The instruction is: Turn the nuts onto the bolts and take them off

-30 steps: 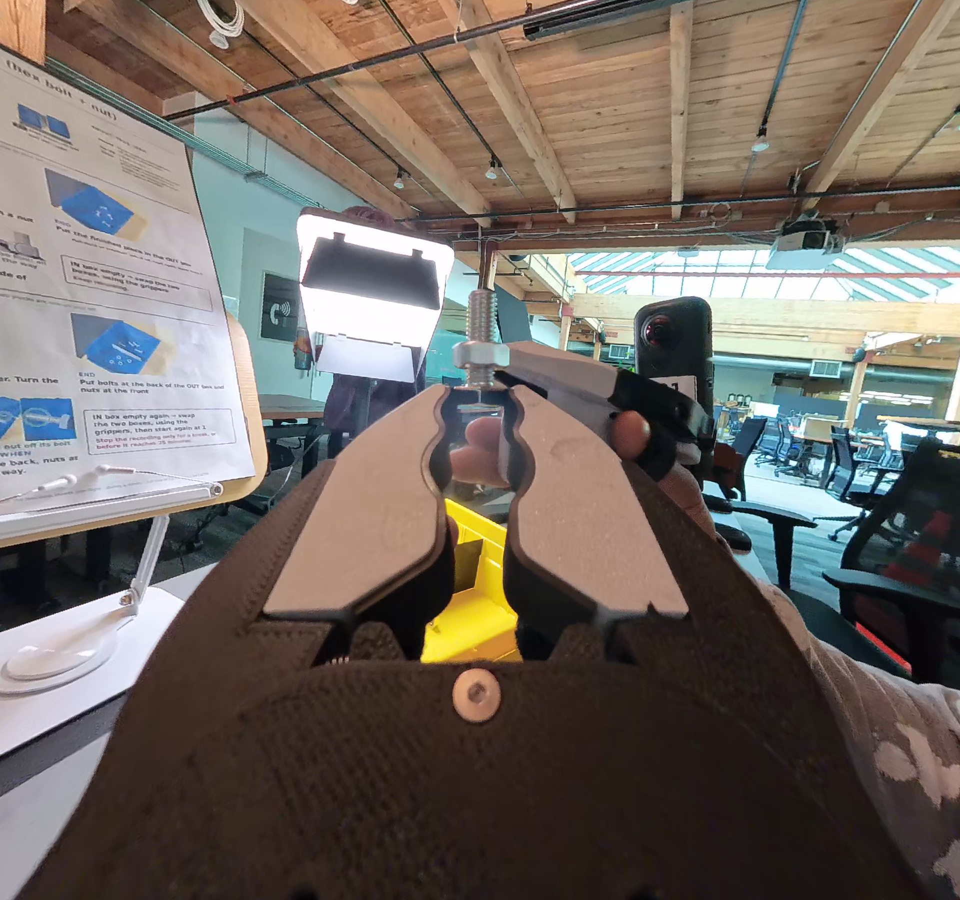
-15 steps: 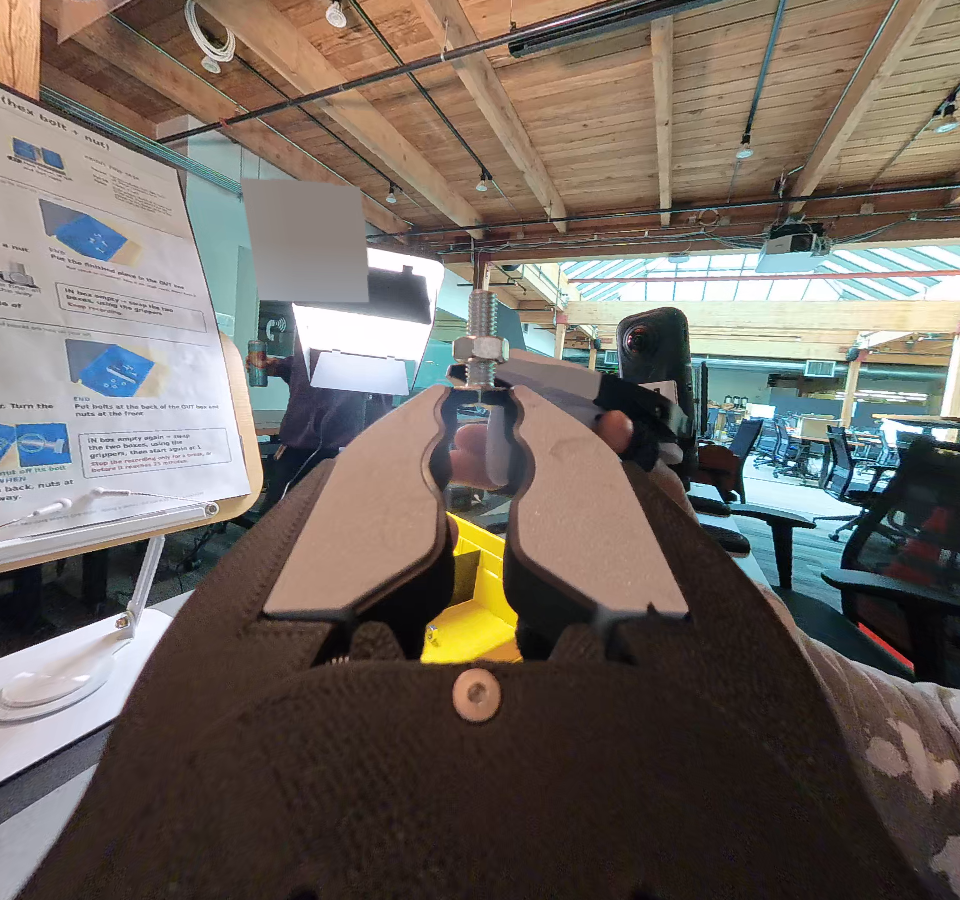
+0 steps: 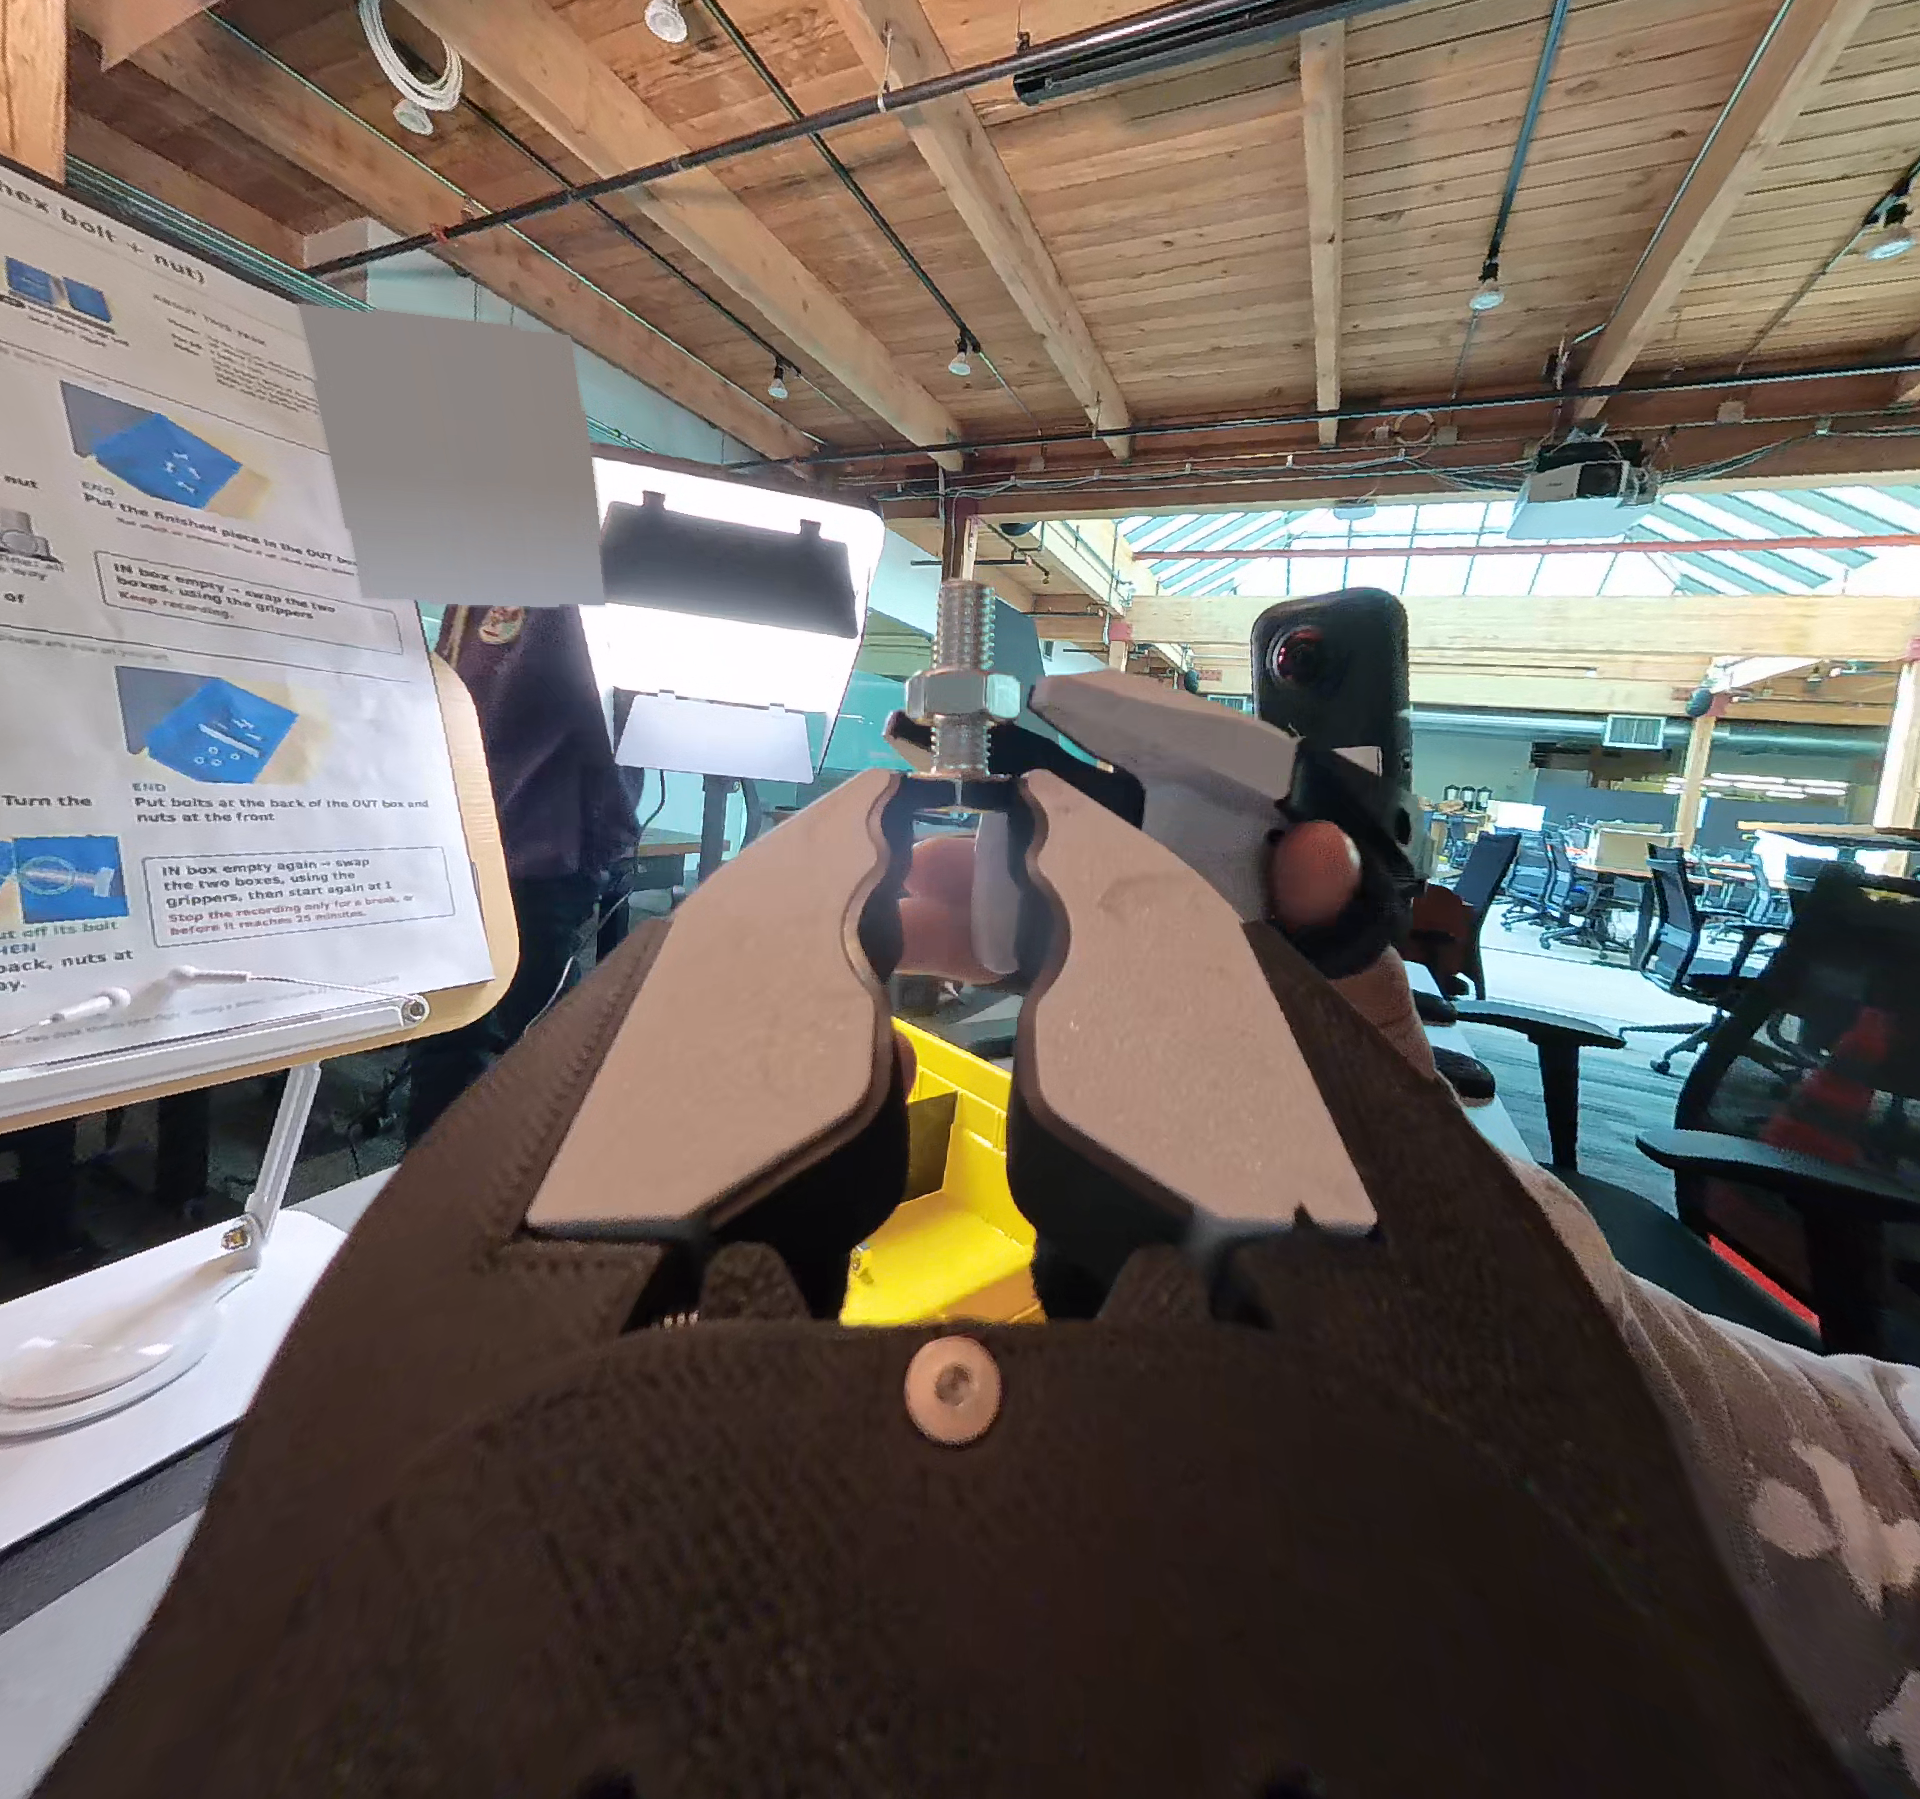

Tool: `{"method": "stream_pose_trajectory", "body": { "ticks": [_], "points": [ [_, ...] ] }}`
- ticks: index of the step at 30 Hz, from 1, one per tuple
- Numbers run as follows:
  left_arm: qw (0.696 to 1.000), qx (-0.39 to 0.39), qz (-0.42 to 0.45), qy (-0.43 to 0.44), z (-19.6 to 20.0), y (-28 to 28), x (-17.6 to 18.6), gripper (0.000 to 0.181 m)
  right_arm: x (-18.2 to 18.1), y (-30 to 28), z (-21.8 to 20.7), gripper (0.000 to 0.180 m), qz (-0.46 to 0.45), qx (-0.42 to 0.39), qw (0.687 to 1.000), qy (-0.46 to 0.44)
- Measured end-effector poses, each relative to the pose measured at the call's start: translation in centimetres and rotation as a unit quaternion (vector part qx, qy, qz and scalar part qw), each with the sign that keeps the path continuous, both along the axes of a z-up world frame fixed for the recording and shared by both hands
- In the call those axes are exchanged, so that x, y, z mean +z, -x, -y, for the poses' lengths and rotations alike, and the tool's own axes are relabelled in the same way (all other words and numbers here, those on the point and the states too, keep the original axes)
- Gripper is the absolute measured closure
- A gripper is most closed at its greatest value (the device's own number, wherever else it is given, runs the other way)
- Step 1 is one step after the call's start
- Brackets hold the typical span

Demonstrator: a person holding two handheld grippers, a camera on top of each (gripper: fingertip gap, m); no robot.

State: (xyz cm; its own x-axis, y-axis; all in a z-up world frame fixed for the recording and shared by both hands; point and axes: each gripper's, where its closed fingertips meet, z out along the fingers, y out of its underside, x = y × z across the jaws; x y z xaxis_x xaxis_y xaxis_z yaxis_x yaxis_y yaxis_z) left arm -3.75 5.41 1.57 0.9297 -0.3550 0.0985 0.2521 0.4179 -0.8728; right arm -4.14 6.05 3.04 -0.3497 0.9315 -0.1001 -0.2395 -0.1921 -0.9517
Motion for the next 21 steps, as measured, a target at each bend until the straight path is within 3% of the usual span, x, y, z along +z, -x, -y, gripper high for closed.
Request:
{"method": "stream_pose_trajectory", "body": {
  "ticks": [4,6,7,15,17,19,21],
  "points": [
    [1.0,-0.006,-0.002,0.001,0.0,-0.5,-0.1,0.162,-0.3,0.2,0.6,0.143,0.004,0.006,1.0,-0.01],
    [1.0,-0.01,0.007,-0.008,0.2,-0.1,0.1,0.162,0.1,-0.1,-0.8,0.17,-0.003,-0.015,1.0,0.014],
    [1.0,-0.006,0.005,-0.008,0.3,0.1,0.3,0.162,0.3,-0.3,-1.7,0.173,-0.015,-0.033,0.999,0.018],
    [1.0,-0.009,-0.003,-0.001,0.0,-0.6,-0.2,0.162,-0.1,-0.1,1.1,0.142,0.002,0.016,1.0,-0.015],
    [1.0,-0.01,-0.003,-0.004,0.1,-0.8,-0.1,0.162,0.0,-0.1,0.8,0.145,-0.001,0.014,1.0,-0.013],
    [1.0,-0.017,0.002,-0.017,0.6,-0.5,0.4,0.162,0.3,-0.4,-1.1,0.171,-0.005,-0.018,1.0,0.01],
    [1.0,-0.012,-0.003,-0.023,0.9,-0.3,0.8,0.162,0.5,-0.7,-2.2,0.17,-0.012,-0.035,0.999,0.011]
  ]
}}
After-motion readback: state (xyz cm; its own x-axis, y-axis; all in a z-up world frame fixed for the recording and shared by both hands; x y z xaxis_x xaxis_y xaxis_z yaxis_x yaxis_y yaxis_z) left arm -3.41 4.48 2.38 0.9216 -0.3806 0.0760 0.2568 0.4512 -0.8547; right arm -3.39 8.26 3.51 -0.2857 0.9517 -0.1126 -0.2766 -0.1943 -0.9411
